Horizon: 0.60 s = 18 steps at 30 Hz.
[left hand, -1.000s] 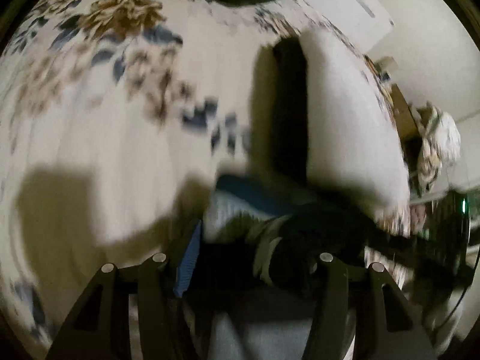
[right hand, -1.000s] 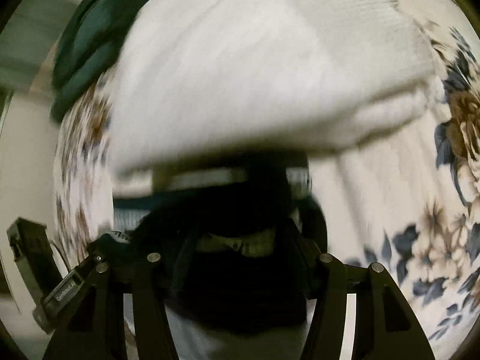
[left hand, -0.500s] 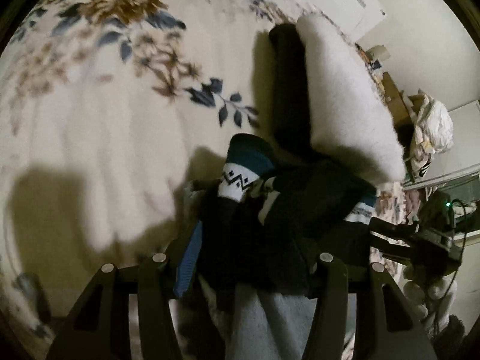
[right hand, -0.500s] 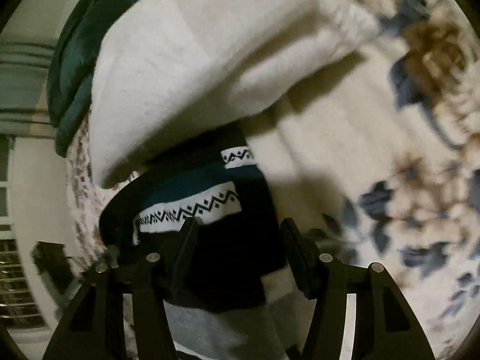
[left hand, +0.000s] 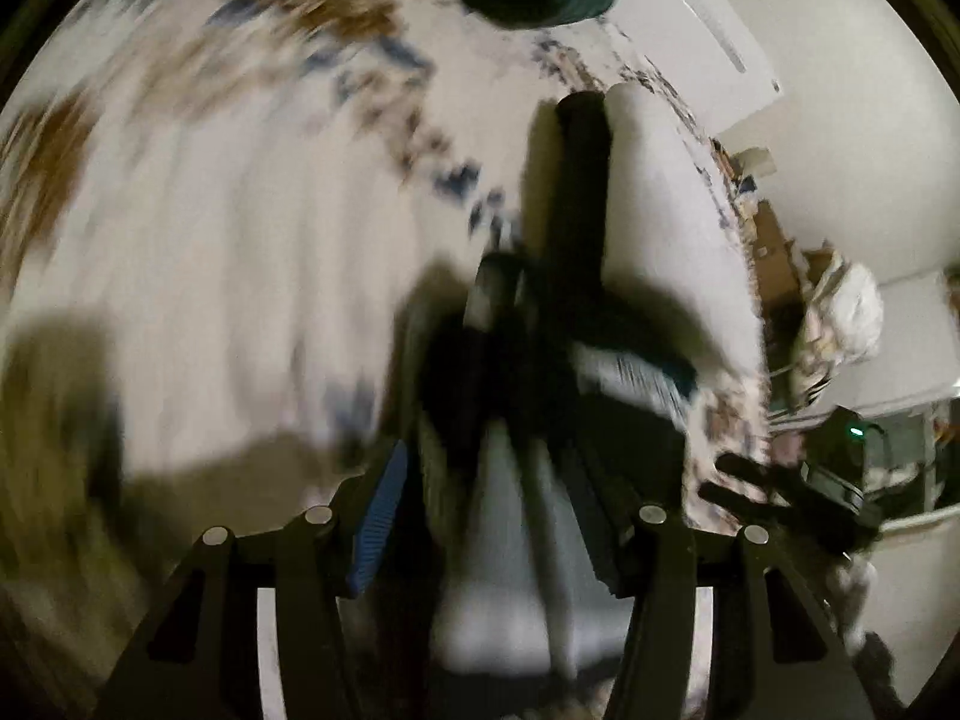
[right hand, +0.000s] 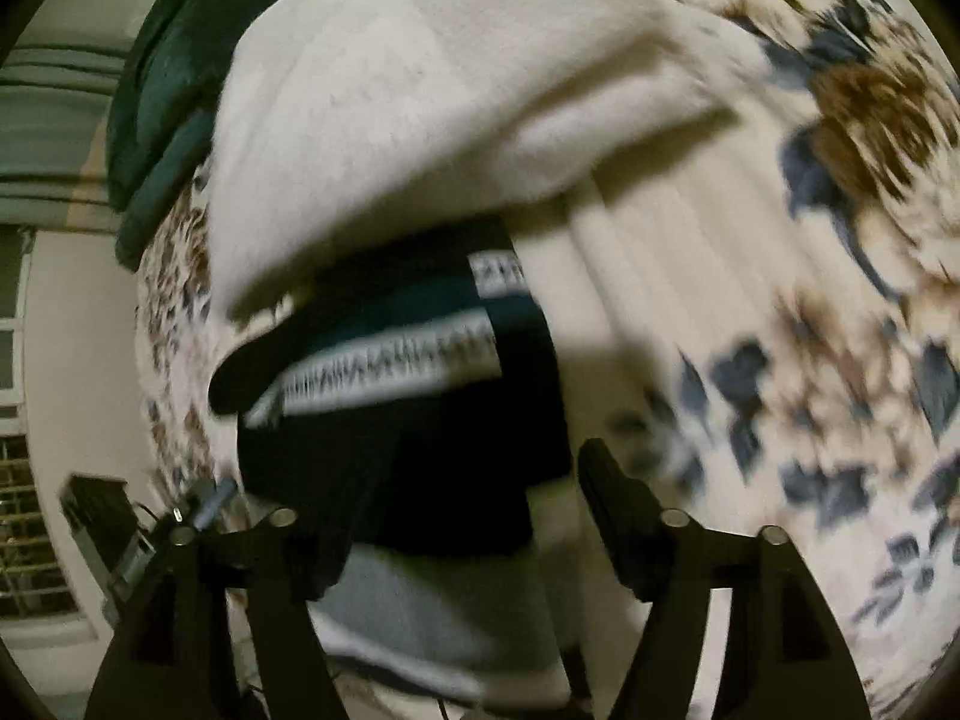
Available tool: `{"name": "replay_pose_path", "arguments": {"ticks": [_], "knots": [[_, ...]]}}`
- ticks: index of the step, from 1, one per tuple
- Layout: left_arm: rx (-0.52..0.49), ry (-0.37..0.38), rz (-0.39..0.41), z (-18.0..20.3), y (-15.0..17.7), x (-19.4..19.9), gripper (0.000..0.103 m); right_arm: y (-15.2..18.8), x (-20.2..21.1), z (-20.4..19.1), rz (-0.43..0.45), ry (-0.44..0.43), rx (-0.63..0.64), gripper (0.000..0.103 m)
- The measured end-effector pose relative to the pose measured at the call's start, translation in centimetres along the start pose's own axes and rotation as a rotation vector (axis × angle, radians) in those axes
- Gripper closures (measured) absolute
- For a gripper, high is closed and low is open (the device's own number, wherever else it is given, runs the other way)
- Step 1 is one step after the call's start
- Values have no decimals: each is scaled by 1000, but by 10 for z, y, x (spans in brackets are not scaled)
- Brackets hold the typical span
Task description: Fold small clothes
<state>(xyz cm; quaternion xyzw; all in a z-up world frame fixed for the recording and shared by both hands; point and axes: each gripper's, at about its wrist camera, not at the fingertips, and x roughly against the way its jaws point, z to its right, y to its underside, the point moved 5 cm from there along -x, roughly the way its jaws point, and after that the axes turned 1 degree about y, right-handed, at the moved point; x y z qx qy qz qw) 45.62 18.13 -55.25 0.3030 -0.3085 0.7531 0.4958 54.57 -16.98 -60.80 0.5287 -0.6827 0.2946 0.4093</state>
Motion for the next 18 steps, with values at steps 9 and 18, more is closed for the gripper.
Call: {"name": "replay_pose_path", "arguments": {"ticks": [9,18], "knots": [[362,206,37,-40,116,1,41,13,-4,36,-123,-119,-3,18],[551,266,211,-49,138,-8,41,-32,-78,20,-255,-247,19,17]]}}
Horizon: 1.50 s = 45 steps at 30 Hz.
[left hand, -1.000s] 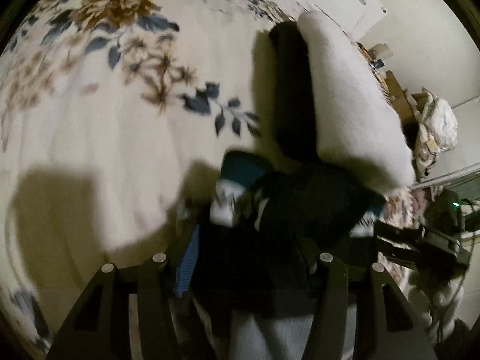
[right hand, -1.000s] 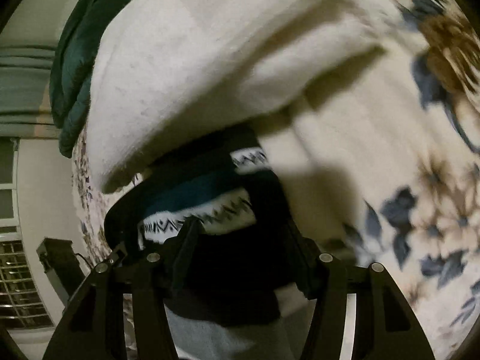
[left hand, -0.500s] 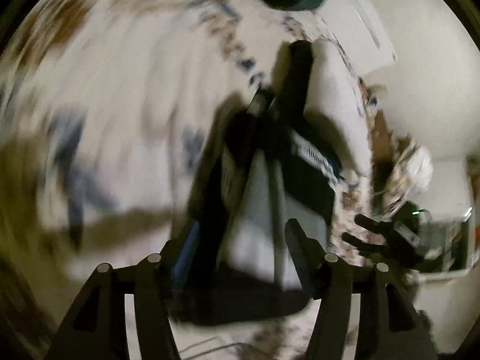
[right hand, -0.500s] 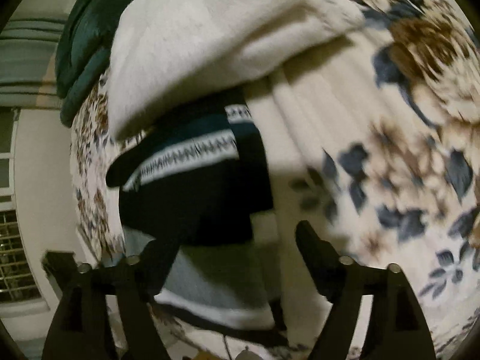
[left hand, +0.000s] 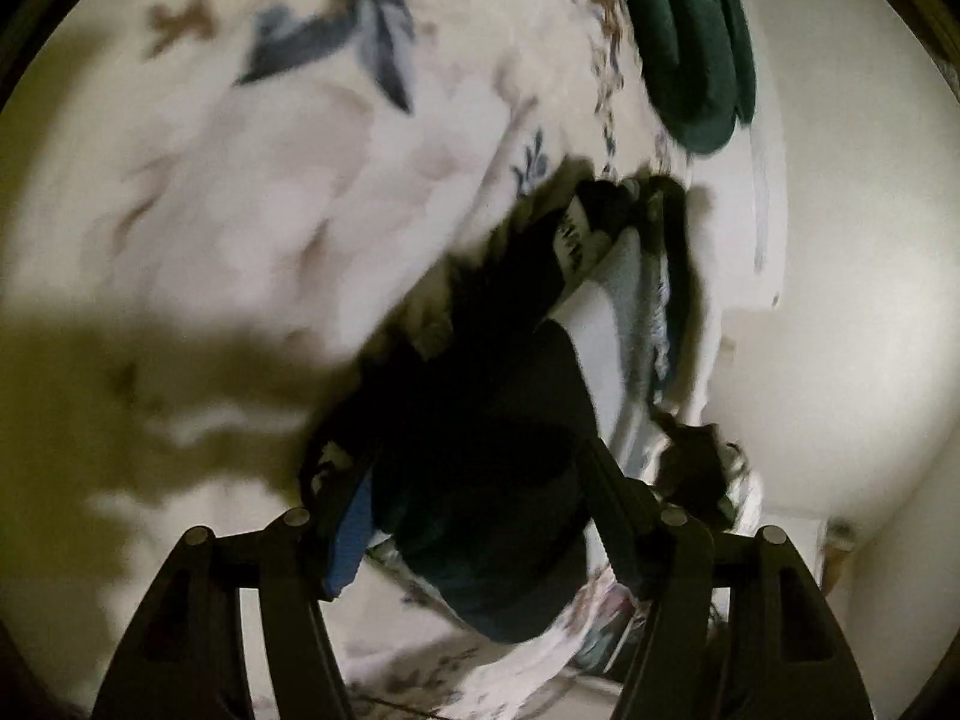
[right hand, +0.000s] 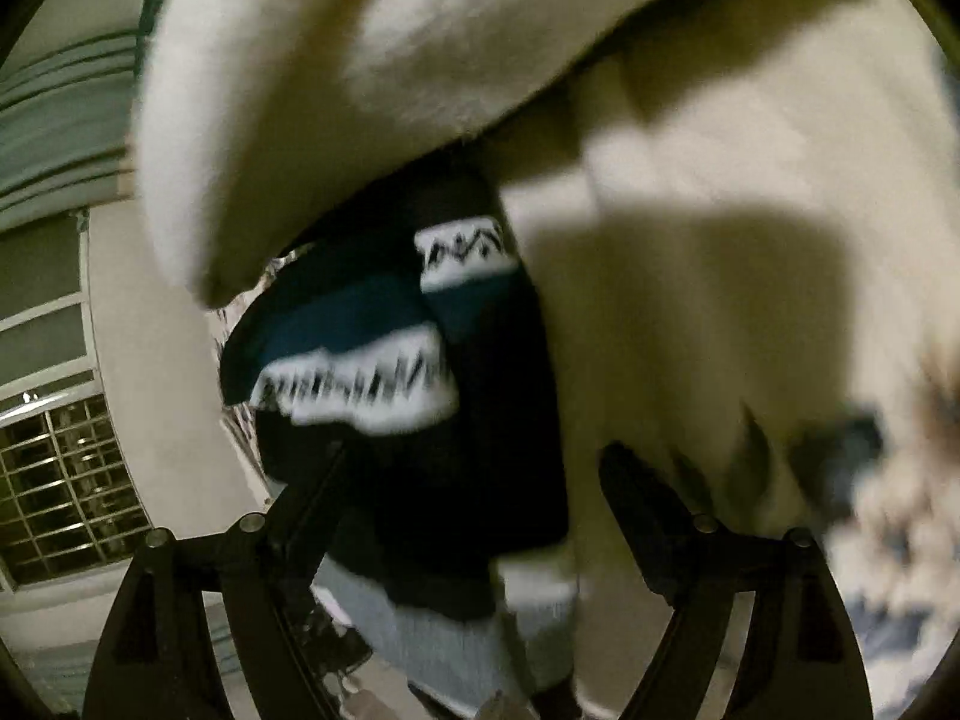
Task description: Fold small clothes
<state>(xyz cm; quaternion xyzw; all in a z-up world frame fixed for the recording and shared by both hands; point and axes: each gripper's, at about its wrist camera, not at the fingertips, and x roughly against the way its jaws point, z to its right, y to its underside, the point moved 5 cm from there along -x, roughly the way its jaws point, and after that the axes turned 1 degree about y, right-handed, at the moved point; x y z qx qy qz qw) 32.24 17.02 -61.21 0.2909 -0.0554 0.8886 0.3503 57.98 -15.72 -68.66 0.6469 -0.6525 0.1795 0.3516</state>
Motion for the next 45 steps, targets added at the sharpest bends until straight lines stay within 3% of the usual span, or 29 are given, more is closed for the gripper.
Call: {"name": "replay_pose_path", "arguments": {"ticks": [4,8,11,16,18,20,21,22,24,27,32,33,35,38,41,42,45], "knots": [[-39,-41,51,-3,20,23,38,-9,-10,-11,-38,4,44,15],[53,-34,18,-19,28,-7,38,-9,-14,-16,-54,-7,64,15],[56,8,14,-16,29,-31,38,-12,-19,-16,-60,-21,50,15],[65,17,112,1,10,-48,38,-24,-19,-18,-54,-64,44,15],[112,46,139,6,5,-46,55,-25,-24,-20,-41,-88,32,18],[142,54,170,11,1,-36,71,-23,-28,-21,-28,-116,16,40],[146,58,181,15,-2,-30,73,-22,-30,-21,-19,-126,8,59],[144,54,192,19,-6,-24,77,-19,-32,-20,-2,-143,-11,70],[124,53,202,26,-15,-13,81,-11,-32,-18,29,-177,-45,82],[31,42,192,46,-43,2,83,13,-21,-20,80,-192,-59,87],[-160,-10,59,76,-90,17,83,95,-16,-21,132,-179,-106,89],[-201,-42,17,78,-96,13,83,121,-16,-18,147,-181,-141,89],[-285,-136,-67,68,-100,7,71,163,-11,-10,158,-177,-180,89],[-289,-270,-159,37,-107,-8,66,219,-26,1,154,-145,-246,83],[-213,-215,-137,24,-109,-3,65,239,-41,17,119,-105,-311,67],[-206,-213,-119,24,-109,0,65,241,-39,21,125,-87,-322,54],[-251,-264,-52,30,-100,12,65,241,-22,23,146,-40,-295,49]]}}
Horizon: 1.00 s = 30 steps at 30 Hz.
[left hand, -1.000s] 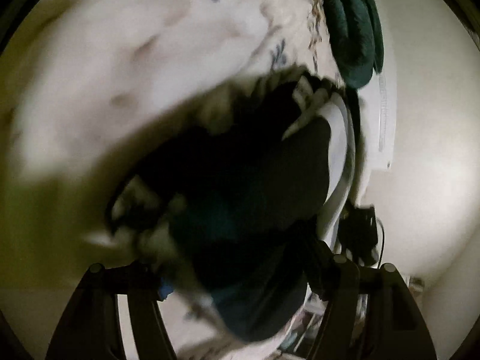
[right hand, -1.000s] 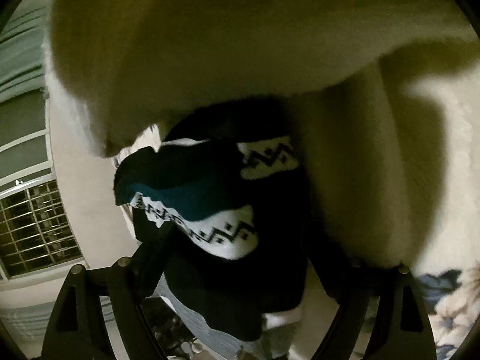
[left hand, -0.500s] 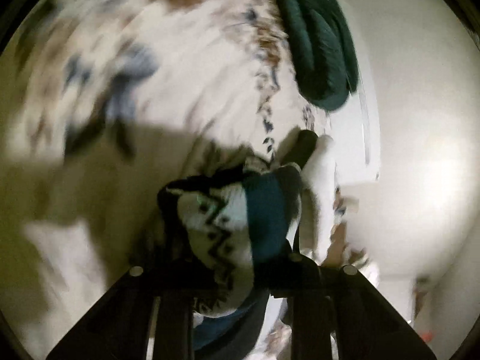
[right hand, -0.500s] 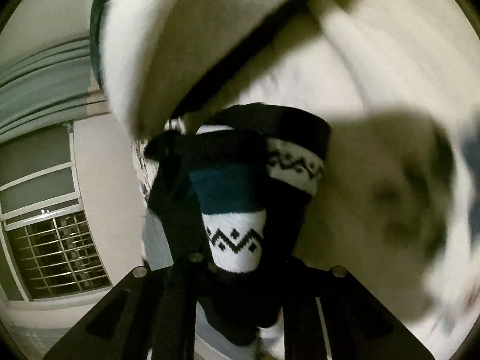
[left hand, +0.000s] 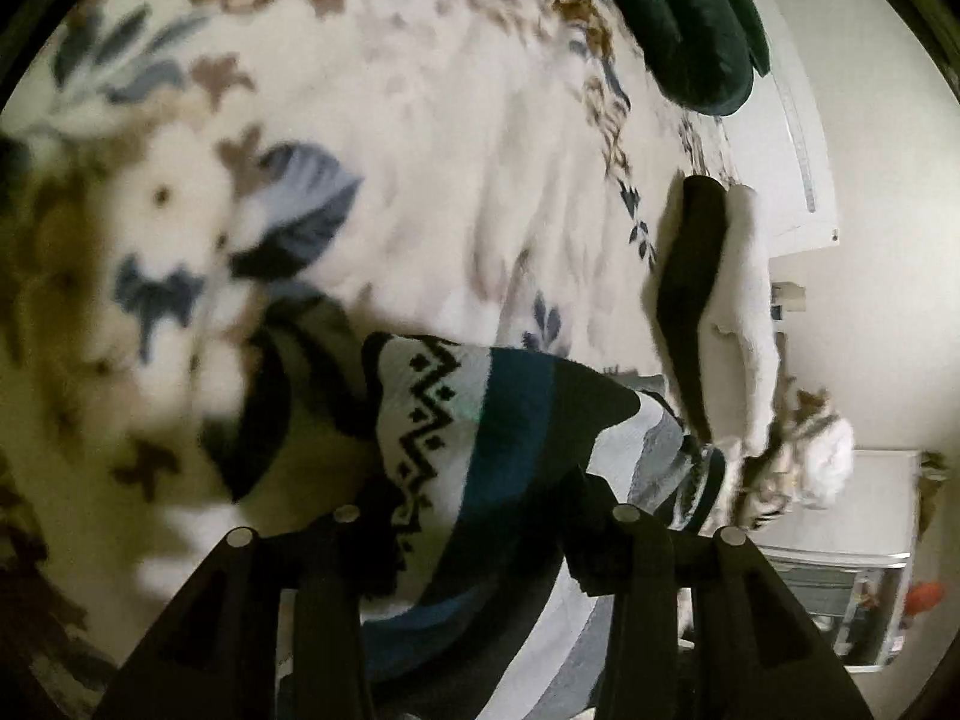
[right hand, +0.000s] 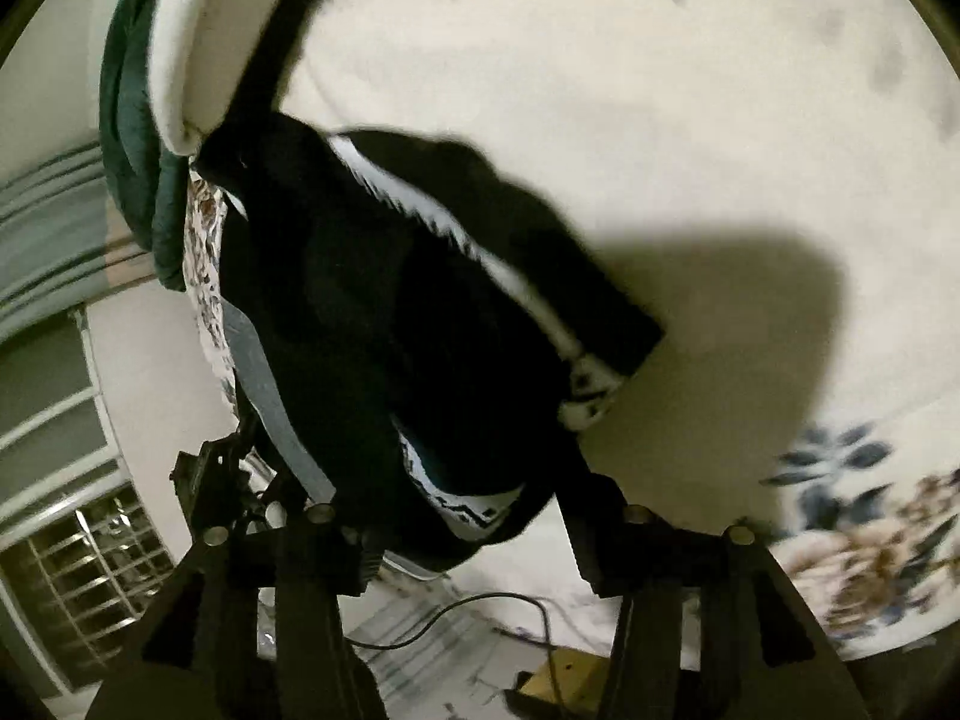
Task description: Fold small clothes
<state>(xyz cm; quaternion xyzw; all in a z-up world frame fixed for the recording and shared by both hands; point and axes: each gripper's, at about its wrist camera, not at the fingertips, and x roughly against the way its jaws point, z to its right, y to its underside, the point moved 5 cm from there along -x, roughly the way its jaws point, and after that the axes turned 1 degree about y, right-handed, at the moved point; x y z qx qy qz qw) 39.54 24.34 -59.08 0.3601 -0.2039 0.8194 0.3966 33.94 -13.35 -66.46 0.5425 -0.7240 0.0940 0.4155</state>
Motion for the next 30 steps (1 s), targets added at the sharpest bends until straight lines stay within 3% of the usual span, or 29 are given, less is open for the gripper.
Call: {"name": "replay_pose_path", "arguments": {"ticks": [2,4,6,7,8,10,15,18,19,24,30], "knots": [[-71,-96,40,12,9,11,65,-5,18,-4,25,67,45,43],[-173,-226,87,27,20,29,65,-2,41,-12,42,136,107,42],[-234,-302,113,37,30,41,60,-5,67,-13,57,189,157,42],[-273,-342,123,46,41,51,55,-10,74,-16,61,207,174,41],[-294,-365,126,51,47,56,41,-7,84,-22,71,235,203,41],[-332,-409,114,58,67,60,21,-8,95,-37,78,270,240,38],[-394,-525,25,53,99,12,11,-21,86,-79,92,315,334,38],[-403,-541,-19,44,102,-28,10,-35,72,-103,112,338,379,38],[-393,-538,-23,41,100,-35,3,-40,67,-109,124,356,395,38],[-317,-454,-23,29,84,-42,0,-62,37,-127,133,422,457,38],[-289,-419,-35,24,77,-44,0,-80,9,-136,118,470,504,38]]}}
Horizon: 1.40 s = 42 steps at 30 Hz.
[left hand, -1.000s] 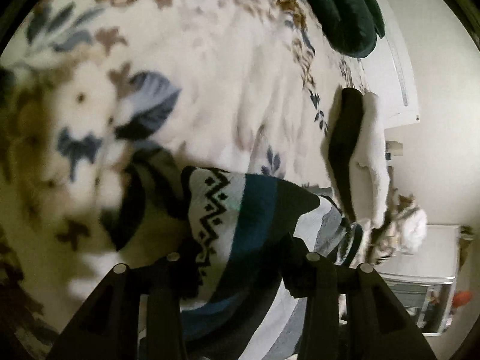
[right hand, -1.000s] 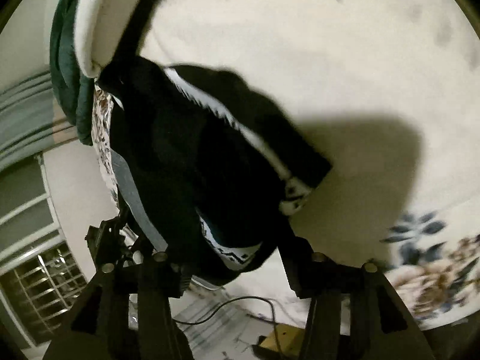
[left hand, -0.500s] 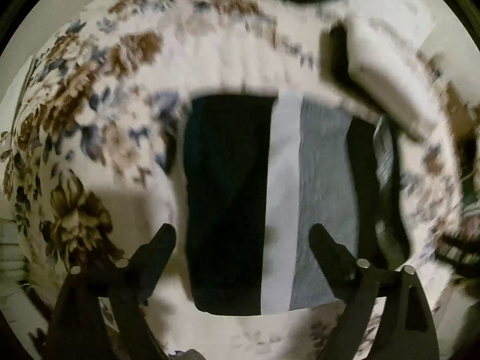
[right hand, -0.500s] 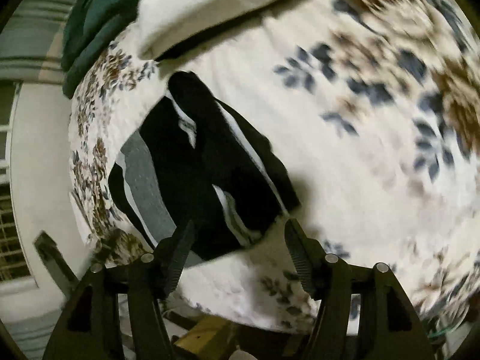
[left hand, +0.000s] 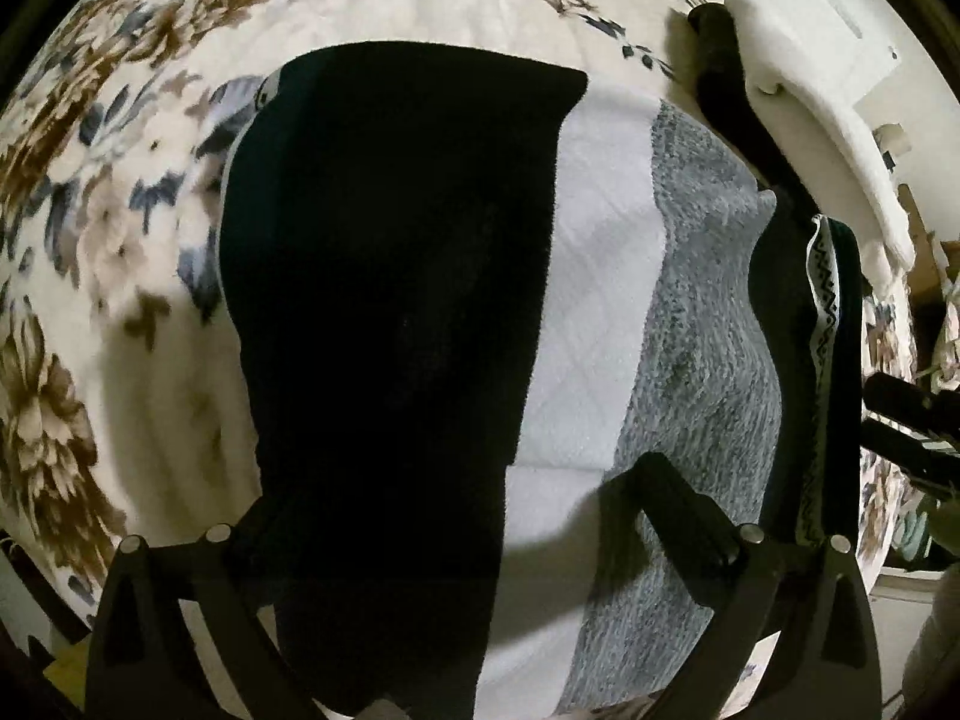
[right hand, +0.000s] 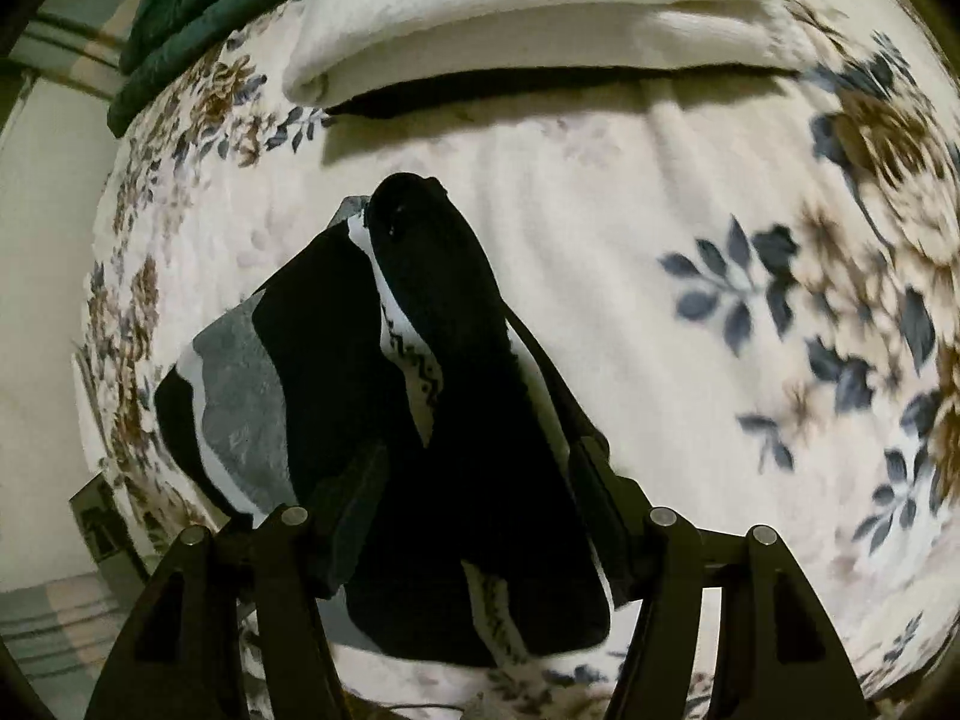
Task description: Fold small clothes
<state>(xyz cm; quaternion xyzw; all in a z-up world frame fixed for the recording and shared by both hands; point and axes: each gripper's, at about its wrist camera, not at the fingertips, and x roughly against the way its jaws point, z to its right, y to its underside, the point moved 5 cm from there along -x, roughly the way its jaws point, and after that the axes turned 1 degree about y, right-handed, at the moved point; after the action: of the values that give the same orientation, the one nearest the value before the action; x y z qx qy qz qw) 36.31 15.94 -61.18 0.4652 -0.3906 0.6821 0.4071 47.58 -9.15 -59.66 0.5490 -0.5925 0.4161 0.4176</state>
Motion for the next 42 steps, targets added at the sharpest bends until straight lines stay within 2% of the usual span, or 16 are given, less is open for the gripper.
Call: {"name": "replay_pose_path", "arguments": {"ticks": [7,12,14,16,19,22,25,27,30,31,33,34,35,36,37,42], "knots": [[28,24,-2,-4,-3,-2,0,-18,-19,-8,-13,28,21,38],[114,84,2,-16,-8,-6,0,-23,-30,-13,-32,28,46,38],[131,89,-13,-18,-12,-7,0,-22,-35,-14,-40,26,48,49],[123,70,-9,-15,-13,3,0,-22,-35,-12,-28,43,44,93],[54,-3,86,-7,-19,41,0,-23,-16,-2,49,37,-6,94],[21,-81,185,-13,-36,71,0,-28,-10,17,76,73,-54,95],[28,-110,193,-26,-62,68,0,-32,-29,20,-20,51,-48,94],[26,-89,166,-40,-72,56,0,-41,-27,16,-41,4,-42,89],[50,-29,115,-53,-85,39,2,-59,-16,11,12,-54,-39,48],[65,-9,104,-58,-90,31,8,-65,-15,9,19,-68,-38,39],[74,62,99,-54,-97,21,31,-80,-29,5,-10,-88,-22,37],[80,99,87,-50,-97,16,65,-84,-34,4,-15,-81,-13,38],[88,116,87,-45,-97,16,73,-90,-43,3,-26,-62,7,45],[85,115,102,-43,-98,18,77,-95,-47,-1,-31,-59,35,80],[75,126,123,-39,-99,24,84,-98,-48,-5,-32,-64,53,96],[128,161,165,-50,-103,38,86,-115,-10,-26,103,-61,105,98]]}}
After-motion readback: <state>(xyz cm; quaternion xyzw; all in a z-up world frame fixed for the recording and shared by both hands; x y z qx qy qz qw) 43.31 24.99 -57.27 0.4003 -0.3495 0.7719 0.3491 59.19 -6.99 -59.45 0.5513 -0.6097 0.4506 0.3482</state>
